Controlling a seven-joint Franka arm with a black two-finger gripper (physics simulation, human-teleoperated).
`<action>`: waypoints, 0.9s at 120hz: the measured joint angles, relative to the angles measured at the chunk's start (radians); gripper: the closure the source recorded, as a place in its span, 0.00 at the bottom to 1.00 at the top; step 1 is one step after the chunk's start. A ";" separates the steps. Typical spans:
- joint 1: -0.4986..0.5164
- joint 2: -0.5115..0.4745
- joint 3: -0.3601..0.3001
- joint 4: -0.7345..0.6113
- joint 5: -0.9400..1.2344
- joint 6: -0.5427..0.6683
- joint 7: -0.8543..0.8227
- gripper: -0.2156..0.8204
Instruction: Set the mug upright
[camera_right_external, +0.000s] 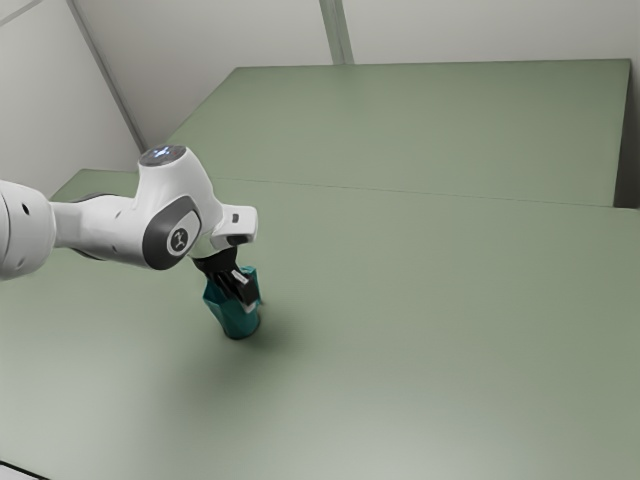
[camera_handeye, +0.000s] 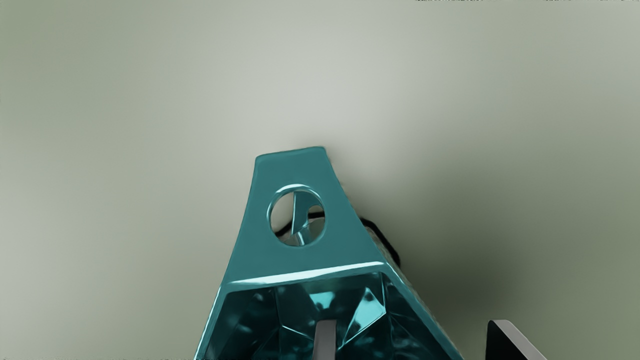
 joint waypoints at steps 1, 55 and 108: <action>0.000 0.000 0.000 0.000 0.000 0.000 -0.001 0.48; 0.004 -0.085 -0.023 0.100 -0.012 -0.122 -0.056 0.24; -0.178 0.047 0.152 0.700 -0.007 -0.574 -0.140 0.21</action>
